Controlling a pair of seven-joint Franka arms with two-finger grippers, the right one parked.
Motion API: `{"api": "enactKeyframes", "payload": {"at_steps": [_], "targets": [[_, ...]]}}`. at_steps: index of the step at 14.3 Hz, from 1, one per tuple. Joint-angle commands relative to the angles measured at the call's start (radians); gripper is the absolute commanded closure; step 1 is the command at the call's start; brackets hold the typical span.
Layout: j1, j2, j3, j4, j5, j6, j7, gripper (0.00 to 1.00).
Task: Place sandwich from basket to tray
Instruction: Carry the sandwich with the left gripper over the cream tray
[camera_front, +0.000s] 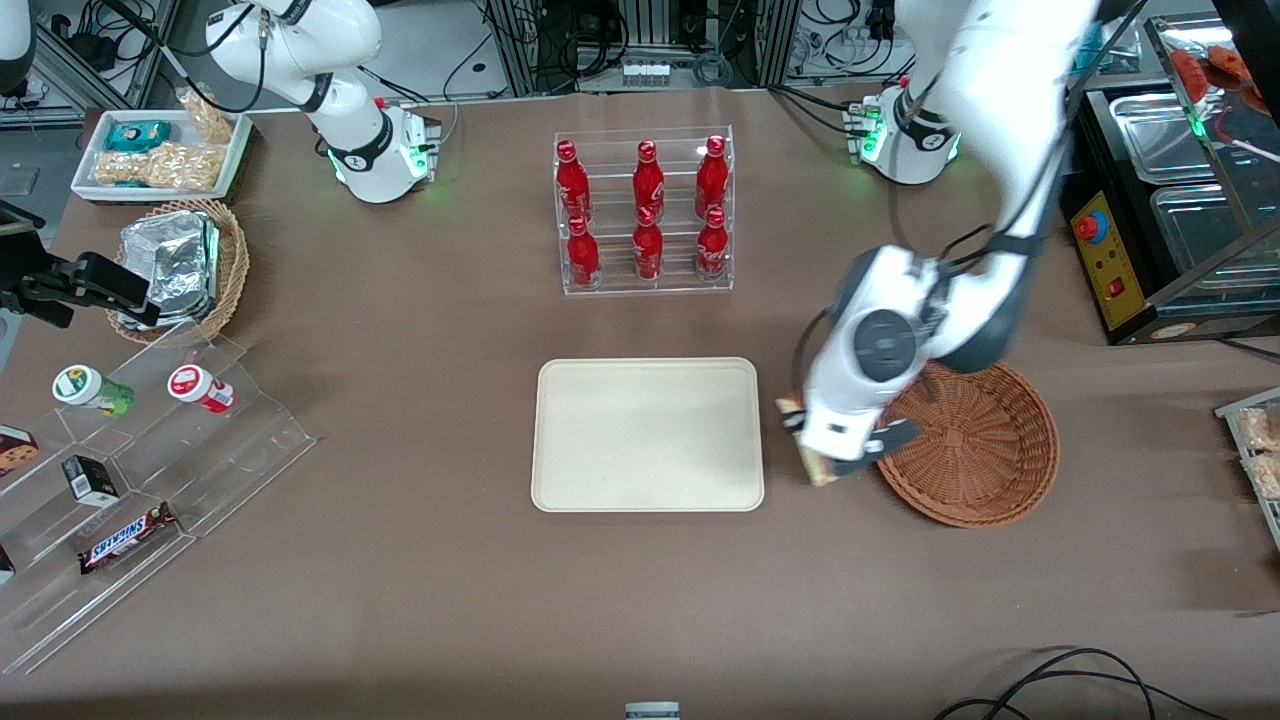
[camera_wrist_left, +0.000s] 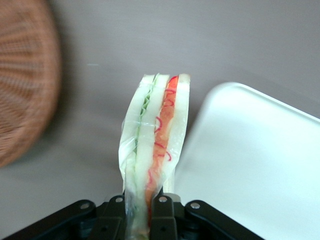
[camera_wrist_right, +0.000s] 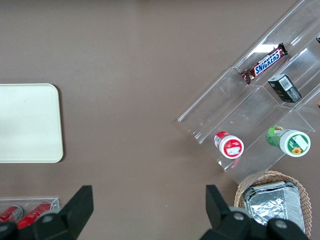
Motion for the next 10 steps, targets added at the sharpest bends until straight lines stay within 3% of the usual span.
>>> {"api": "enactKeyframes", "payload": {"at_steps": [1,3,6,10], "targets": [[-0.085,0.099,0.014,0.151,0.008,-0.022,0.071,0.91],[-0.145,0.154,0.014,0.202,0.000,0.047,0.062,0.91],[-0.181,0.156,-0.039,0.207,0.002,0.054,0.036,0.91],[-0.228,0.165,-0.041,0.207,0.010,0.067,0.013,0.91]]}}
